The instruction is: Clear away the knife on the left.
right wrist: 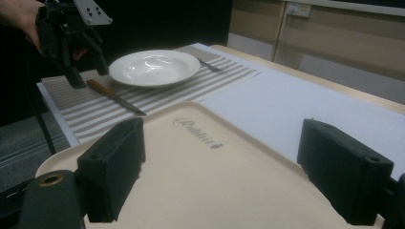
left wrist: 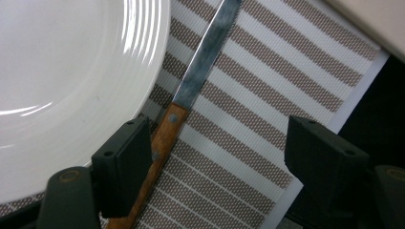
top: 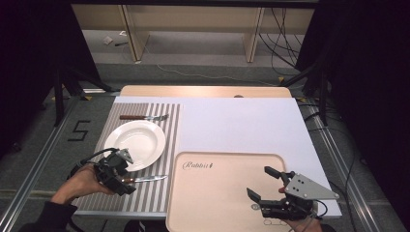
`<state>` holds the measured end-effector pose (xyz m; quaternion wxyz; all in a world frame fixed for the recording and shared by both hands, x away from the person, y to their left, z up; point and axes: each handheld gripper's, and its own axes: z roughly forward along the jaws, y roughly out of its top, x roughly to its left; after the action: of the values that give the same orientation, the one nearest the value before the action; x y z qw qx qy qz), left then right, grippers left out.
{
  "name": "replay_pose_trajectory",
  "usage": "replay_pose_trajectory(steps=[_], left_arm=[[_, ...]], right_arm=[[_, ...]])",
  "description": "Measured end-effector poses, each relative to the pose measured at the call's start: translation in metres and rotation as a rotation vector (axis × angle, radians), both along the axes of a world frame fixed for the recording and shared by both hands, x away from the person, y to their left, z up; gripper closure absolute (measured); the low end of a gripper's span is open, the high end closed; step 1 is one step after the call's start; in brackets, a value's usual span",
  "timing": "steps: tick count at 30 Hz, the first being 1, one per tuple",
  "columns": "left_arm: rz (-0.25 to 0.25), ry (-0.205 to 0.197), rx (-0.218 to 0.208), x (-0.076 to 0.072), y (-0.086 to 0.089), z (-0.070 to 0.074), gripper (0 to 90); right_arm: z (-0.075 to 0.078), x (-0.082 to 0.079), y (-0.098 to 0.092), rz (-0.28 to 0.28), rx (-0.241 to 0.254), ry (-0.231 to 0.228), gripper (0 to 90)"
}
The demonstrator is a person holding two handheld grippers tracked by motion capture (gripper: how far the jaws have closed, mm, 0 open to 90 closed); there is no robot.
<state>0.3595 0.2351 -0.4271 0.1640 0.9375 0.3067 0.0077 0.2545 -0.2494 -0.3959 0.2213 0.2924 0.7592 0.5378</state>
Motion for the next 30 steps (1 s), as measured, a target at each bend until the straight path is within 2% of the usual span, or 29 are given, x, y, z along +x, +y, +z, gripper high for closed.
replay_pose_trajectory(steps=[12,19,25,30], left_arm=[[0.080,0.038,0.083,0.007,0.011,-0.015,25.1],[0.118,0.060,0.097,0.015,0.016,-0.027,26.4],[0.111,0.082,0.096,0.017,0.012,-0.031,31.2],[0.090,0.088,0.102,0.018,0.004,-0.034,39.9]], right_arm=[[0.000,0.000,0.000,0.001,-0.001,0.000,17.5],[0.000,0.000,0.001,0.003,-0.001,0.000,17.5],[0.000,0.000,0.001,0.002,0.000,0.001,17.5],[0.000,0.000,0.001,0.003,0.000,0.001,17.5]])
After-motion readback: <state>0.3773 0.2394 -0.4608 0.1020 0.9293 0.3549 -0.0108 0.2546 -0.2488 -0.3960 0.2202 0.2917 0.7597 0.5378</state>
